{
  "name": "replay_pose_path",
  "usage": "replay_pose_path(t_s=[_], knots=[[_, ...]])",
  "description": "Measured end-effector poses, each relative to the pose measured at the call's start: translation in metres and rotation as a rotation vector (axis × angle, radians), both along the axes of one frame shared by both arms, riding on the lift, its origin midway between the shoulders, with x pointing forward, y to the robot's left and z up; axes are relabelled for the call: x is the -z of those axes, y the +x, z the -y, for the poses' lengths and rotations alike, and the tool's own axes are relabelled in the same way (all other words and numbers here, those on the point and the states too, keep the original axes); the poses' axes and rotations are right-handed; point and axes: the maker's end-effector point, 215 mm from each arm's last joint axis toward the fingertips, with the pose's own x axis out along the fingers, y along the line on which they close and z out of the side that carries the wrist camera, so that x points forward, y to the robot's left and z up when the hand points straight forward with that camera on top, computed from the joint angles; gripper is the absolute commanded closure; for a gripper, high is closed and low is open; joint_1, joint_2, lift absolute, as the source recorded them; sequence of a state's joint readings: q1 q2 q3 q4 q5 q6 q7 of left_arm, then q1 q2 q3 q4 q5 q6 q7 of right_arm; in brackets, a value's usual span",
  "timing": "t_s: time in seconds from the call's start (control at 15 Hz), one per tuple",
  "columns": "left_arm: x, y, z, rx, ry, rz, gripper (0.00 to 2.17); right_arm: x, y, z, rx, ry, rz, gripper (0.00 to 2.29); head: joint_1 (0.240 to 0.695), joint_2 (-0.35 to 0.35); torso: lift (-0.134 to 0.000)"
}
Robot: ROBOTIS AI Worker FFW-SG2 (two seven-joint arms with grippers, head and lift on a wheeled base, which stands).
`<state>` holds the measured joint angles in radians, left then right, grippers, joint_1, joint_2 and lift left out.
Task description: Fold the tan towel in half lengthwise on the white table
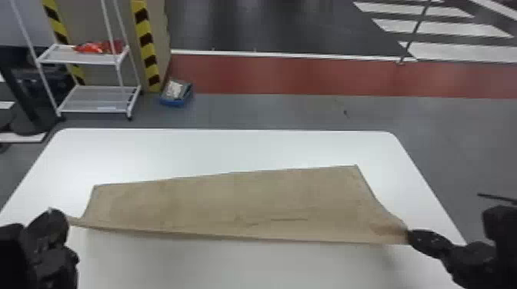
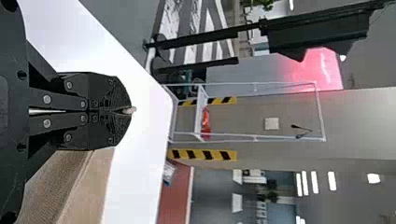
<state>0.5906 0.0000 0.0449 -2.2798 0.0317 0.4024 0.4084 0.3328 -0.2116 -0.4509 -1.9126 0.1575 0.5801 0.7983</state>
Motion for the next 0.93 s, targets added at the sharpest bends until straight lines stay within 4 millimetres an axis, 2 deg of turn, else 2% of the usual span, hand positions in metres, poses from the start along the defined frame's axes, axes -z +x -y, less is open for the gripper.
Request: replay_pose_path(t_s=[0.13,0.2,0.4,0.53,0.73,0.93], knots=[[0.014,0.0,0.004,0.008,0.007,-0.068,1.83,-0.008,0.003,-0.003,0.013,0.007,-0.004,1.48,0.695,-0.109,-0.057],[0.02,0.004,0.004,0.008,0.009,-0.1,1.83,-0.015,0.013,-0.007,0.016,0.015,0.004,1.48,0.695,-0.103,-0.057],[0.032,0.027,-0.007,-0.011,0.02,-0.147,1.83,-0.033,0.066,-0.024,0.01,0.027,0.043,1.48,0.695,-0.055,-0.057],[0.032,0.045,-0.02,-0.032,0.02,-0.141,1.83,-0.038,0.104,-0.028,0.012,0.028,0.054,1.48,0.695,-0.034,-0.057],[0.033,0.074,-0.043,-0.062,0.003,-0.133,1.82,-0.032,0.149,-0.023,0.033,0.008,0.033,1.48,0.695,-0.012,-0.057],[0.054,0.096,-0.056,-0.083,-0.016,-0.196,1.82,-0.016,0.171,-0.029,0.024,0.02,-0.008,1.48,0.695,0.005,-0.057]])
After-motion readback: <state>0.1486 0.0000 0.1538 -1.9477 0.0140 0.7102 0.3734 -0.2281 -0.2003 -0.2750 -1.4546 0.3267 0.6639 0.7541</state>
